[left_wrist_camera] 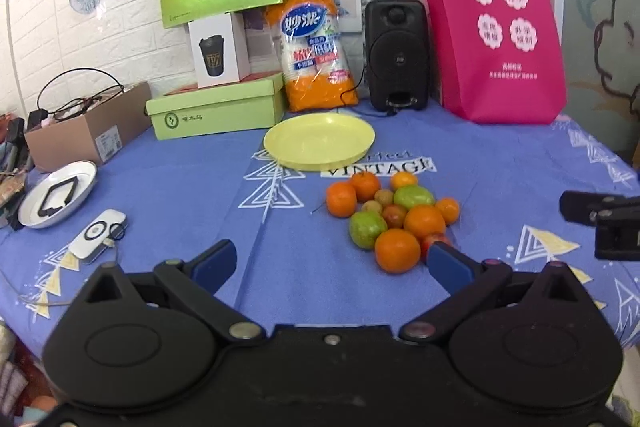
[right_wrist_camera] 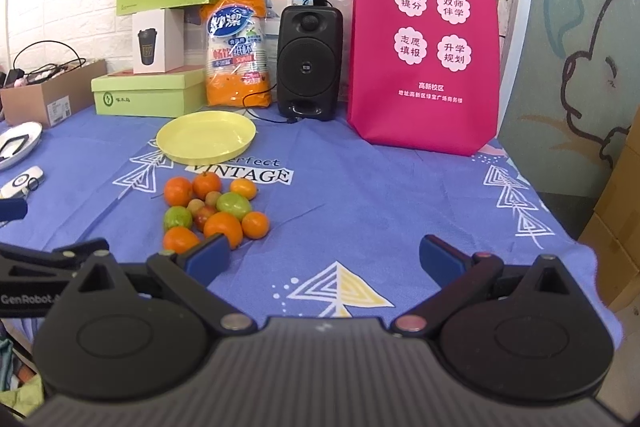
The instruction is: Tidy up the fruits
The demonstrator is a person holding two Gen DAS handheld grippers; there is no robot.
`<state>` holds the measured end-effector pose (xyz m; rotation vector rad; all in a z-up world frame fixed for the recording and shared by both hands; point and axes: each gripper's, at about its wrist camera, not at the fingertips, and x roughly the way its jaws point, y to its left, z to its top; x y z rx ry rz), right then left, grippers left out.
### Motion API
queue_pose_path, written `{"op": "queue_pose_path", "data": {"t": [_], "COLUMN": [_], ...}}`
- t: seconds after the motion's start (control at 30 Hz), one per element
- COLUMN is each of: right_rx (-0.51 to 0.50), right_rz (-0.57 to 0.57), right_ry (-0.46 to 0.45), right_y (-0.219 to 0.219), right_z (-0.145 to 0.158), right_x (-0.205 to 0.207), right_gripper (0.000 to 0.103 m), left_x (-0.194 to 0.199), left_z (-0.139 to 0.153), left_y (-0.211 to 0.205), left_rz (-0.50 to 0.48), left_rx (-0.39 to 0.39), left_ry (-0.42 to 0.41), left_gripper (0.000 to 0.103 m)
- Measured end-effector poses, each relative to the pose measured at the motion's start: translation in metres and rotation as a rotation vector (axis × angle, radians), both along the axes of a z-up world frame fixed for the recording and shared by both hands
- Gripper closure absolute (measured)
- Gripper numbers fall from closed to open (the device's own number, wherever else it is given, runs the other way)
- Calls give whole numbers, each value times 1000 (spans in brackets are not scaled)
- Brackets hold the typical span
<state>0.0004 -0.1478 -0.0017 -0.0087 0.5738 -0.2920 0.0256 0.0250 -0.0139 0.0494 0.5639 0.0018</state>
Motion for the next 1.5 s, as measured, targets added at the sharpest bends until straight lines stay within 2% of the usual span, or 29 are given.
{"op": "queue_pose_path", "data": {"t": [0.13,0.2,0.23,0.33,0.37,0.4,0.5,0.57,0.67,0.77,0.83,1.0,1.07,1.13,1.17,1.27,1.37,1.5], "right_rx": [-38,-79,-100,-151,-144,-119,-11,15,-61,-168,-140,-94,-96,-81,-66,-26,-120,-151], "right_rz": [17,39,57,103,124,144,205,239,290,331,341,371,384,406,416,498,618,678], "right_ry": [32,44,46,7,-1,5,24,33,68,69,52,51,56,62,63,80,119,165], "right_y": [4,9,11,12,9,5,-10,-15,-8,-3,-10,-19,-21,-27,-30,-33,-28,-30], "right_z": [-7,-11,-13,-17,-18,-18,-22,-26,-33,-39,-39,-42,-44,-46,-46,-45,-52,-62], "right_x": [11,16,18,22,23,27,40,46,52,53,54,58,58,57,58,64,78,107], "right_gripper": [0,0,0,0,0,0,0,0,0,0,0,0,0,0,2,4,4,10], "left_x": [4,7,10,13,15,19,34,40,46,61,68,74,79,88,92,104,115,123], "left_z": [-5,-6,-6,-14,-17,-20,-23,-24,-29,-36,-40,-57,-66,-73,-76,-88,-94,-98], "left_y": [14,17,14,-13,-18,-20,-12,-7,-4,-8,-13,-24,-28,-29,-29,-26,-23,-24], "left_rz": [-35,-38,-62,-70,-54,-41,-63,-109,-209,-249,-274,-341,-350,-375,-393,-440,-431,-426], "left_rx": [-108,-104,-56,232,285,304,234,200,216,205,191,150,148,111,81,33,62,79], "left_ry": [-33,-46,-24,-46,-56,-57,-21,-13,-24,9,18,64,88,129,148,194,205,218], "left_gripper": [0,0,0,0,0,0,0,0,0,0,8,9,17,36,39,41,41,41]}}
